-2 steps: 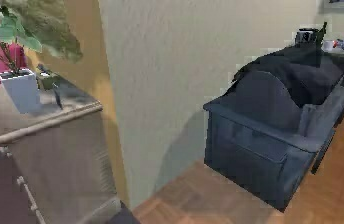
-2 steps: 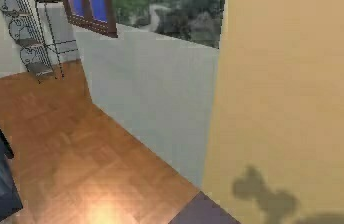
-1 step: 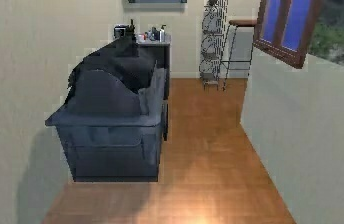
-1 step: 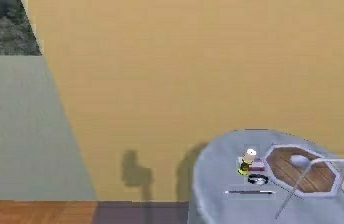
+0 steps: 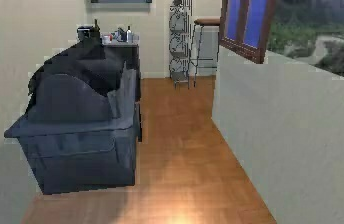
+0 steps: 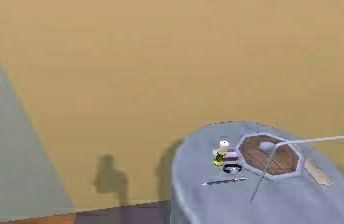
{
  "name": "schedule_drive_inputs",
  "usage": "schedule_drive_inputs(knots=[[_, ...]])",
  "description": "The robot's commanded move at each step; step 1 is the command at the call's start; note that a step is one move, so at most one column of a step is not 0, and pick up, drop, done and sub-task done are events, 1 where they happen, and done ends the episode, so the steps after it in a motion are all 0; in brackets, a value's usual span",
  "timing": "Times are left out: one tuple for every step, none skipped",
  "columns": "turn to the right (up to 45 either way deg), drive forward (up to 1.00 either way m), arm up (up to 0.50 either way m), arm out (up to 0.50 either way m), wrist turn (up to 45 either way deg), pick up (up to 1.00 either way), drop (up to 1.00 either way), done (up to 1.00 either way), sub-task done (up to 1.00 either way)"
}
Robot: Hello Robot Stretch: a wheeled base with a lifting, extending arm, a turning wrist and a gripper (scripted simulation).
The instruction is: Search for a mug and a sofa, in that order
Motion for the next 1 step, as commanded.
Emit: schedule_drive_inputs(knots=[[0.0,0.90,0.00,0.00,0.0,0.00,0.00,0.00,0.00]])
